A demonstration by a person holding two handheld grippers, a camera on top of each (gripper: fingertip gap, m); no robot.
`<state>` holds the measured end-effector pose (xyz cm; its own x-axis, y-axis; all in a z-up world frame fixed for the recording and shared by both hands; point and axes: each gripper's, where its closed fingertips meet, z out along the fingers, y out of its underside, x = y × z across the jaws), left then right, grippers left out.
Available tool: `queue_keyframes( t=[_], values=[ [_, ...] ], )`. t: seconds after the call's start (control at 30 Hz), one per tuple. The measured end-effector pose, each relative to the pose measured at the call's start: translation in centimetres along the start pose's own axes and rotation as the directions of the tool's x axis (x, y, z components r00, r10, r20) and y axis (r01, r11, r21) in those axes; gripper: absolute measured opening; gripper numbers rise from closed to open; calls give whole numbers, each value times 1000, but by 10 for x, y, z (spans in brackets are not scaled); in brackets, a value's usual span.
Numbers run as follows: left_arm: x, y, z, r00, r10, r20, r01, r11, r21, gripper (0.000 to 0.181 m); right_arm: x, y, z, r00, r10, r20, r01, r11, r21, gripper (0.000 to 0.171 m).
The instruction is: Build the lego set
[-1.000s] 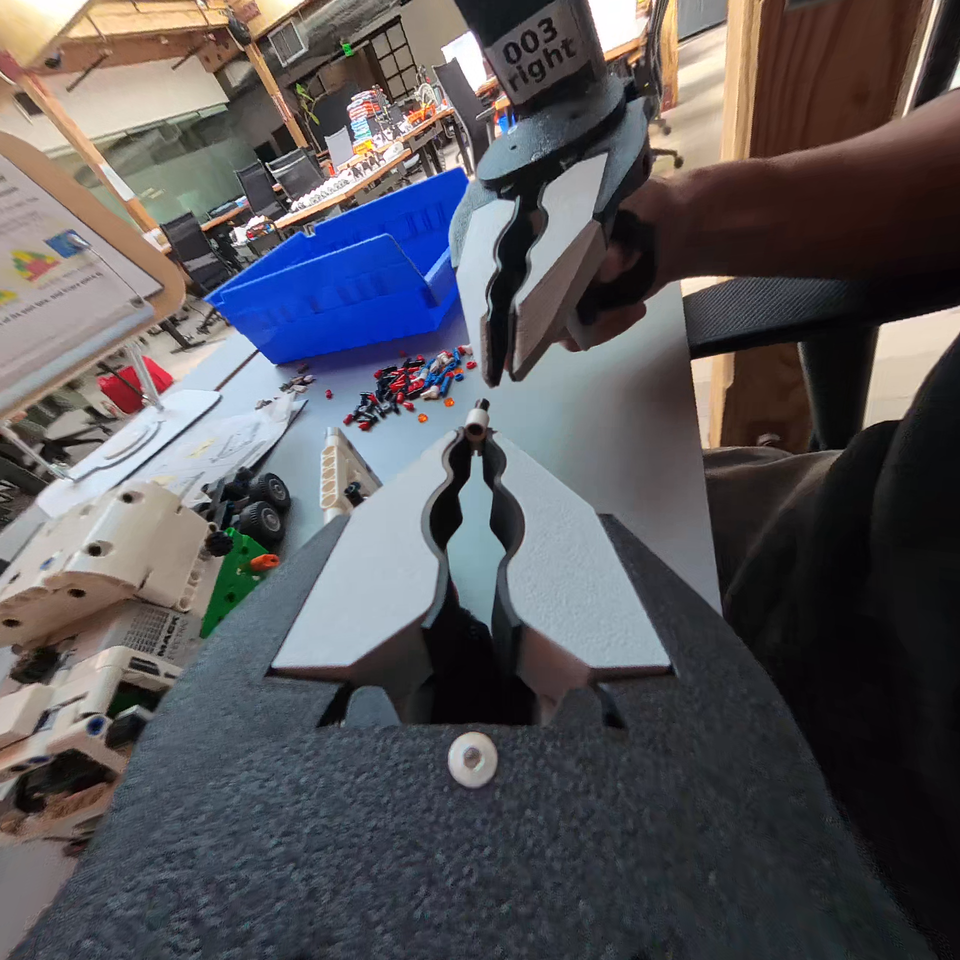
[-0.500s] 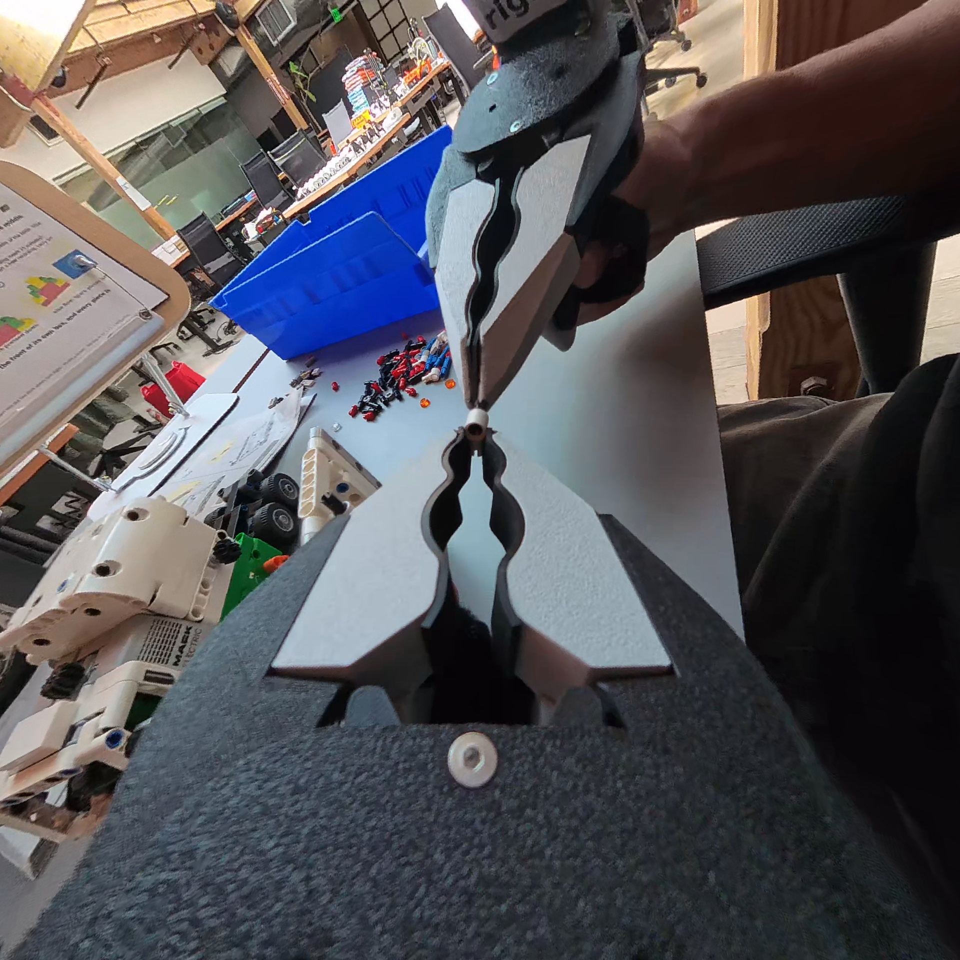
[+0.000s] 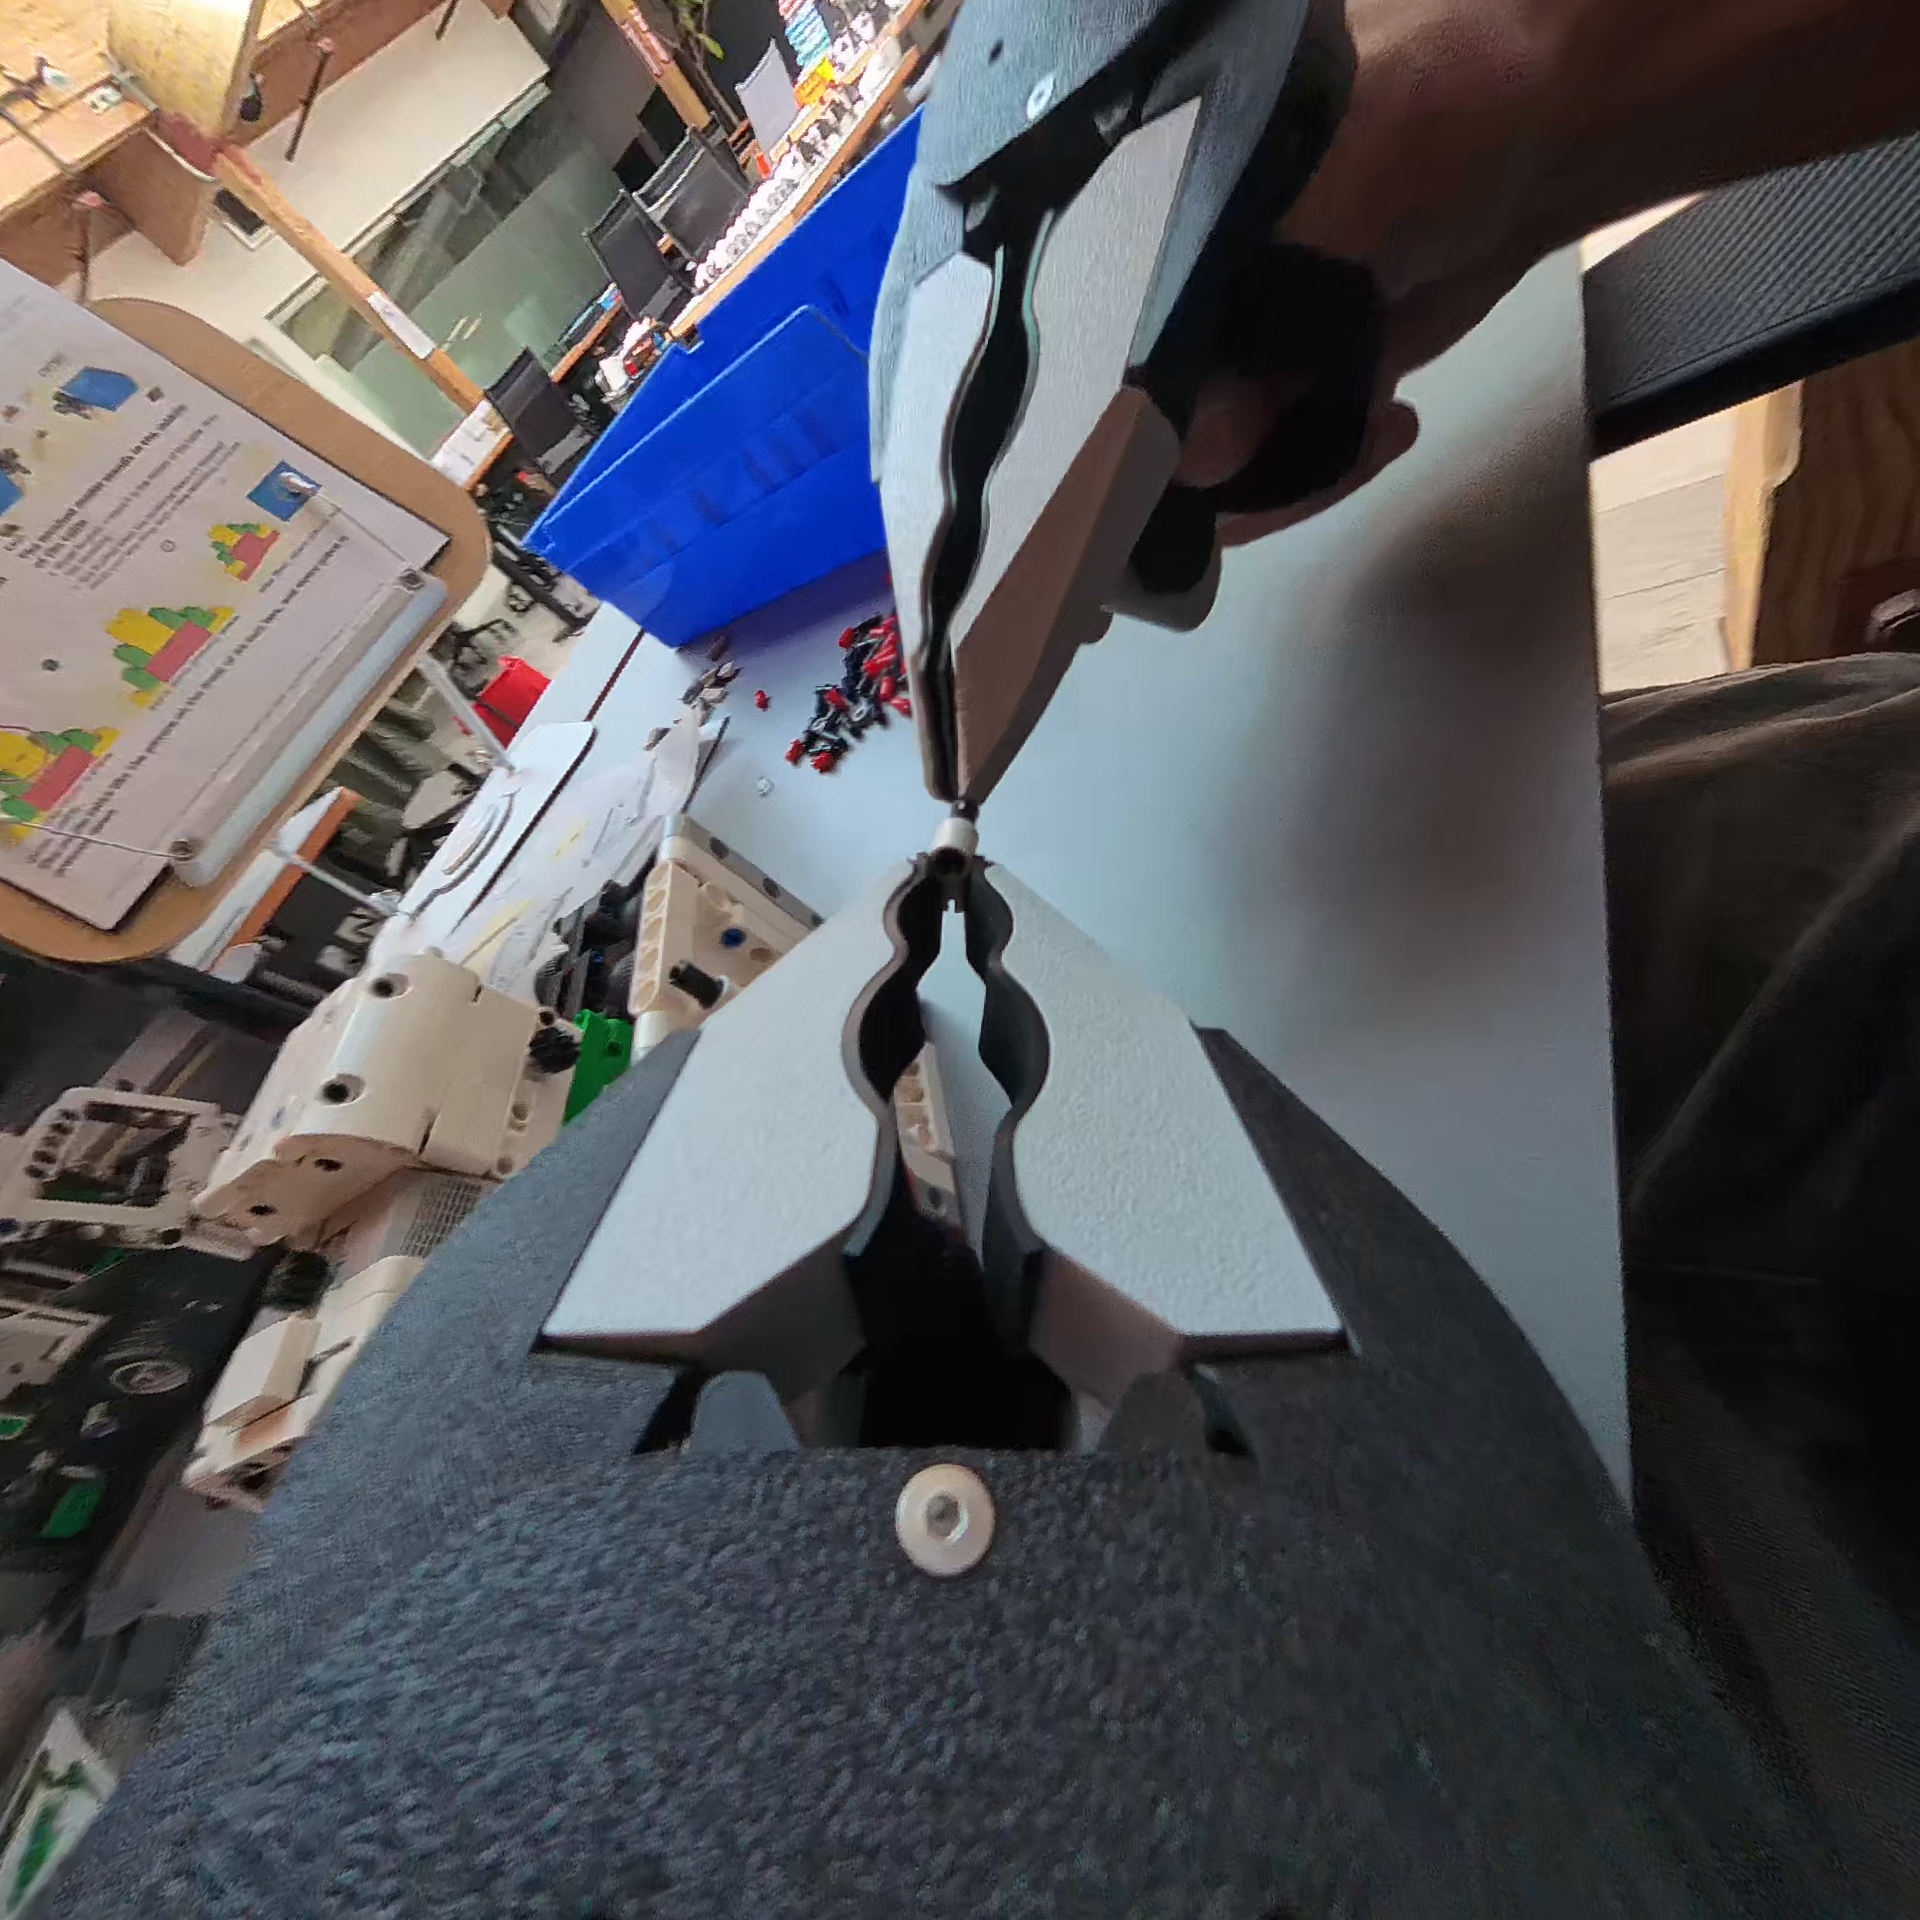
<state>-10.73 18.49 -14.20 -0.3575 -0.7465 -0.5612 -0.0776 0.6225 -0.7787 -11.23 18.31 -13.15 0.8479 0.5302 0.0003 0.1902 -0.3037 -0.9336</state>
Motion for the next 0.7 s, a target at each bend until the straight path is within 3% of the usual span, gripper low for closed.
queue_keyframes(
  t=[0.1,0.2,0.5,0.6,0.7],
  values=[
    [-7,3,0,993,81,90,-78,996,-39,2,2,-8,2,997,66,-33,-66,998,-8,22],
    [-11,5,0,982,135,135,-127,990,-65,2,-6,-8,13,996,82,-45,-83,996,-25,26],
    [-15,15,4,908,345,237,-297,931,-213,3,5,-3,18,981,60,-185,-74,995,-68,9],
    [-16,14,5,844,459,277,-393,881,-265,2,5,-1,17,983,86,-163,-97,993,-66,9],
    [-16,14,5,833,471,291,-401,875,-270,3,6,0,16,985,48,-163,-59,996,-63,8]
  ],
)
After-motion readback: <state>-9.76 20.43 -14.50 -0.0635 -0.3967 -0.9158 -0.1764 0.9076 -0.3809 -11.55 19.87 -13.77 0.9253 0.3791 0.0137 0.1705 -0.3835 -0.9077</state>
